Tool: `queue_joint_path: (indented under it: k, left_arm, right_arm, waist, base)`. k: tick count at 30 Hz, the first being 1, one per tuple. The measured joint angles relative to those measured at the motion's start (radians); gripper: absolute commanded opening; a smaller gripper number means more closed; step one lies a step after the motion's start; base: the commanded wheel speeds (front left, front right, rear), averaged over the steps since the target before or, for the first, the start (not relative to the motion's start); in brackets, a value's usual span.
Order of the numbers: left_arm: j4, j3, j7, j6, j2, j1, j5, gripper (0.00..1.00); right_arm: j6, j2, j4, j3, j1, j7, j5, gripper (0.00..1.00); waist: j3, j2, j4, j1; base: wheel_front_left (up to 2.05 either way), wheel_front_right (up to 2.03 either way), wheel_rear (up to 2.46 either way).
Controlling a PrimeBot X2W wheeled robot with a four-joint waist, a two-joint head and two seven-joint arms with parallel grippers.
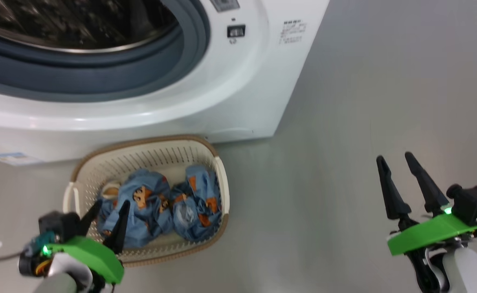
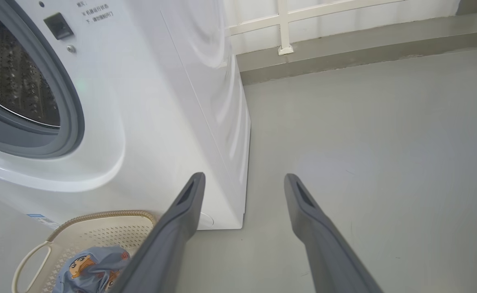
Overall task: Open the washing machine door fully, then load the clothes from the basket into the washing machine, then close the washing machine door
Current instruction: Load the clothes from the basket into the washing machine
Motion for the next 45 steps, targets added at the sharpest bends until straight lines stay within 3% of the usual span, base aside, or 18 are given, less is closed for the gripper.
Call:
queue_joint_path:
  k: [16, 31, 45]
  left_arm:
    - [0.369, -0.318, 0.011, 0.000, 0.057, -0.345, -0.175, 1.00]
    - [0.452, -0.539, 0.089, 0.000, 0.112, -0.522, -0.347, 1.00]
    - [0.510, -0.710, 0.132, 0.000, 0.139, -0.602, -0.392, 1.00]
  right_arm:
    - [0.000, 0.053, -0.030, 0.026, -0.121, 0.000, -0.023, 1.00]
    - [0.000, 0.085, -0.057, 0.048, -0.187, 0.000, -0.049, 1.00]
    - [0.000, 0.104, -0.074, 0.065, -0.210, 0.000, -0.057, 1.00]
  waist:
    - [0.229, 0.0000, -0.051, 0.0000]
    - [0.378, 0.0000, -0.102, 0.0000]
    - [0.442, 0.0000, -0.135, 0.0000]
  base:
    - [0.00, 0.00, 0.00]
    - [0.00, 0.00, 0.00]
    - [0.00, 0.00, 0.00]
